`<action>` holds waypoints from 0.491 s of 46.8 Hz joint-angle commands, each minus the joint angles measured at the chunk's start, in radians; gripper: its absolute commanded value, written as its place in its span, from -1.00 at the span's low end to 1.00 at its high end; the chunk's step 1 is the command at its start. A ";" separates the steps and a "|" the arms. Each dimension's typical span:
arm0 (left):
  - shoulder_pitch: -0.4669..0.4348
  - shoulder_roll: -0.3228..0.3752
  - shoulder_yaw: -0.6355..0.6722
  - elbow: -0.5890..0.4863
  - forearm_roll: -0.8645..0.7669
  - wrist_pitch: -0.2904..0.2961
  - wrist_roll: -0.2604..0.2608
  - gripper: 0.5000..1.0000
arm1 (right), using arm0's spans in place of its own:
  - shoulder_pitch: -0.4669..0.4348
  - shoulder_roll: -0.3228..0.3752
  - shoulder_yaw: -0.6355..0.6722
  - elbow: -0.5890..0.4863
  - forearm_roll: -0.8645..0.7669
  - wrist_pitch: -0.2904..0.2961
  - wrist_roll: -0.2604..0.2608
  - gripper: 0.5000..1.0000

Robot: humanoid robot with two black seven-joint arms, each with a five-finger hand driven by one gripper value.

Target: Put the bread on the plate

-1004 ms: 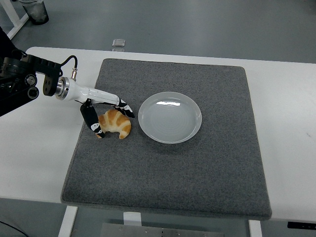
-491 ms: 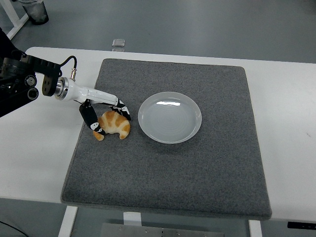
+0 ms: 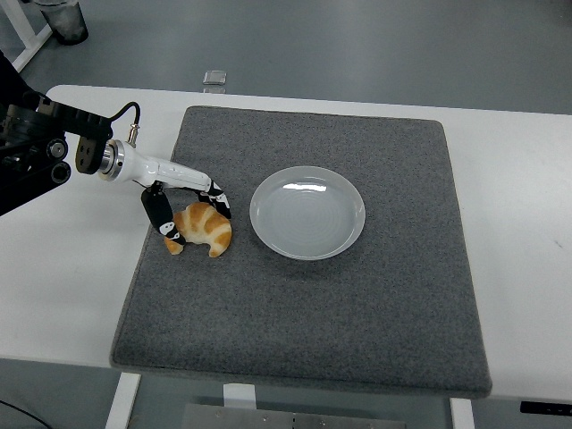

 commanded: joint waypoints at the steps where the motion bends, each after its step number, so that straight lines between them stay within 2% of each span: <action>1: -0.001 -0.013 0.018 0.001 0.001 0.015 -0.001 0.35 | 0.000 0.000 0.000 0.001 0.000 0.000 0.000 0.81; 8: -0.001 -0.019 0.040 -0.001 0.003 0.033 -0.005 0.19 | 0.000 0.000 0.000 0.001 0.000 0.000 0.000 0.81; 13: -0.001 -0.019 0.044 -0.001 0.003 0.041 -0.008 -0.05 | 0.000 0.000 -0.002 0.001 0.000 0.000 0.000 0.81; 14: -0.001 -0.019 0.044 -0.001 0.004 0.041 -0.008 -0.12 | -0.002 0.000 0.000 0.001 0.000 0.000 0.000 0.81; 17: -0.002 -0.019 0.044 -0.001 0.018 0.041 -0.012 -0.54 | 0.000 0.000 0.000 0.001 0.000 0.000 0.000 0.81; 21: -0.004 -0.019 0.043 -0.001 0.043 0.043 -0.017 -0.94 | 0.000 0.000 -0.002 0.001 0.000 0.002 0.000 0.81; 23: -0.007 -0.019 0.043 -0.001 0.046 0.044 -0.018 -1.00 | 0.000 0.000 -0.002 0.001 0.000 0.002 0.000 0.81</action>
